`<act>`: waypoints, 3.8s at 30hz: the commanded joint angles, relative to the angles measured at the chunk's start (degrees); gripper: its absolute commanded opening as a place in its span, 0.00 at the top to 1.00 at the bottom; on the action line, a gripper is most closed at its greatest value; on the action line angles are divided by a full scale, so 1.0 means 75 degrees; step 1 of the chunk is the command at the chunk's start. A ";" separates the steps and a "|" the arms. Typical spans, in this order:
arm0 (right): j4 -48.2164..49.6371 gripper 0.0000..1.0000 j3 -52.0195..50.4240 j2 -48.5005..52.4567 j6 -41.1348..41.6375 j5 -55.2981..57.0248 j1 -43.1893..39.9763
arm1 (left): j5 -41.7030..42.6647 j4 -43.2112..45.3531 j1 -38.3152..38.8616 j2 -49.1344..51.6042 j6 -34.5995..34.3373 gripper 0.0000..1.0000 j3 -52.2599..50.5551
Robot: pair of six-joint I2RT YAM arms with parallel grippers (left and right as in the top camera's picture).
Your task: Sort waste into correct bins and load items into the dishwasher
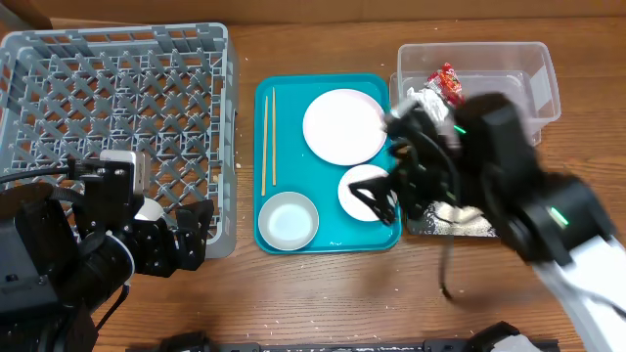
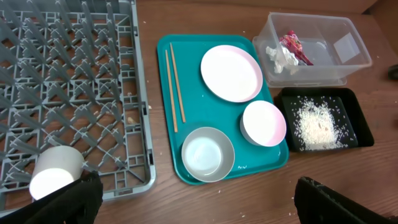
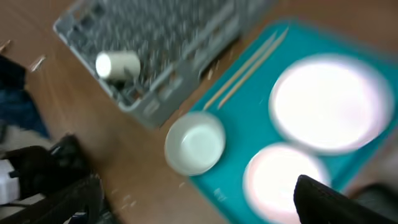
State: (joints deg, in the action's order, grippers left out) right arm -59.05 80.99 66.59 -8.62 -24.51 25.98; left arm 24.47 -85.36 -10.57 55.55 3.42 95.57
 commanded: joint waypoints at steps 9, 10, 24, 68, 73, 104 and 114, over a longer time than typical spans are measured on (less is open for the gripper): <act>0.1134 0.00 -0.1466 -0.3791 -0.1513 0.1664 -0.1912 | 0.0026 0.0009 0.0035 -0.0015 0.0172 0.00 0.0085; 0.1323 0.00 -0.1845 -0.4100 -0.1513 0.1664 -0.2229 | 0.0026 0.0009 0.0035 -0.0015 0.0172 0.00 0.0085; 0.4109 0.00 -0.7236 -0.7420 -0.1451 0.0863 -0.3917 | 0.0026 0.0009 0.0035 -0.0015 0.0175 0.00 0.0085; 0.7461 0.00 -1.0739 -0.8848 0.0242 0.0714 -0.3858 | 0.0216 0.0085 0.0035 -0.0015 -0.0026 0.00 0.0085; 0.7461 0.00 -1.0739 -0.8848 0.0242 0.0714 -0.3858 | 0.0501 0.0134 0.0035 -0.0012 -0.0571 0.00 0.0085; 0.7461 0.00 -1.0739 -0.8848 0.0242 0.0714 -0.3858 | -0.2139 0.4503 0.5951 0.7361 -0.5001 0.43 -0.1428; 0.7461 0.01 -1.0739 -0.8848 0.0242 0.0714 -0.3858 | -0.1649 0.4575 0.5898 0.8212 -0.5059 0.96 -0.1346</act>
State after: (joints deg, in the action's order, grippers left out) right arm -3.18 1.04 0.78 -7.25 -19.09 -3.01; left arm 10.87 -51.13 33.78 117.21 -33.54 84.73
